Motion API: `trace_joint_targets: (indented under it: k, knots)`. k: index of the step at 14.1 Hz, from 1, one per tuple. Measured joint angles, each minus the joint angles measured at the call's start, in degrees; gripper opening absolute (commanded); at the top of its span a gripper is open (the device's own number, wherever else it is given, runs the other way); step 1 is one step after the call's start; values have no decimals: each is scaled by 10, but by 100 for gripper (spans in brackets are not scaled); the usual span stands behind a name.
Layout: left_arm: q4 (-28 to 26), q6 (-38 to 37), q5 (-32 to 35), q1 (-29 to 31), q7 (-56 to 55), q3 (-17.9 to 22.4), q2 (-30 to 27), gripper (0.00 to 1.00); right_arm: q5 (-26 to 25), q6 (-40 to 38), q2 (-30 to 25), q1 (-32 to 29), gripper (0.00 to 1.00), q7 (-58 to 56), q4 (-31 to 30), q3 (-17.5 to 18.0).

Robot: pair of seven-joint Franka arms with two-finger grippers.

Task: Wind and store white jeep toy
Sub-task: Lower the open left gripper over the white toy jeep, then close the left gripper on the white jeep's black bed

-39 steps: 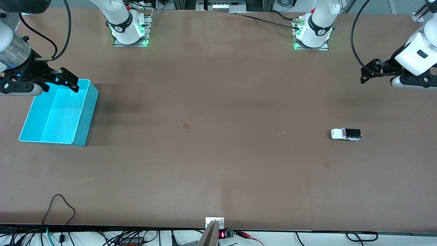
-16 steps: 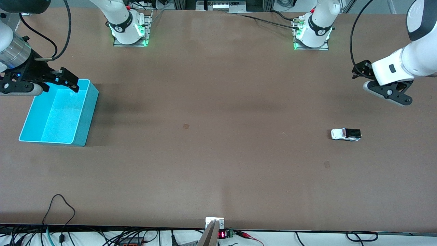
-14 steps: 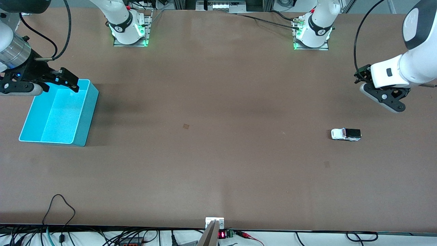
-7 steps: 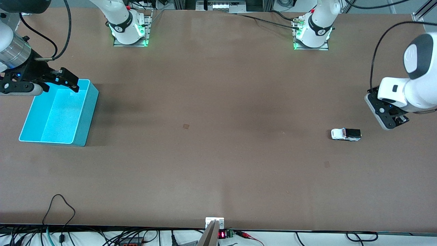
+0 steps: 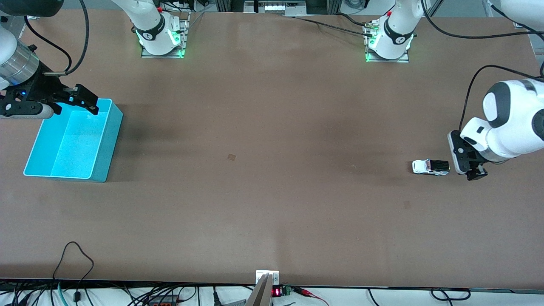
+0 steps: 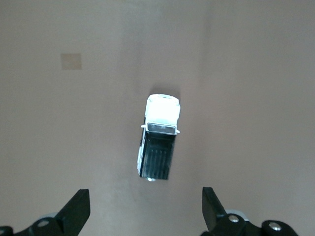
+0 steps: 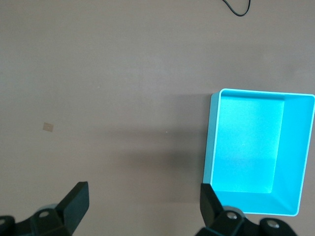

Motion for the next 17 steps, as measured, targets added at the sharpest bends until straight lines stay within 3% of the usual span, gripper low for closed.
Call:
trace_joint_targets:
  k: [4, 11, 13, 14, 17]
  knots:
    - [-53, 117, 0, 14, 65, 0, 24, 100, 0, 0, 0, 0, 100, 0, 0, 0]
    - [-88, 187, 0, 19, 72, 0, 61, 100, 0, 0, 0, 0, 100, 0, 0, 0]
    - [-97, 195, 0, 21, 72, 0, 65, 95, 0, 0, 0, 1, 100, 0, 0, 0]
    - [-100, 201, 0, 22, 72, 0, 65, 89, 0, 0, 0, 1, 100, 0, 0, 0]
    - [-104, 214, 0, 24, 73, 0, 70, 41, 0, 0, 0, 1, 100, 0, 0, 1]
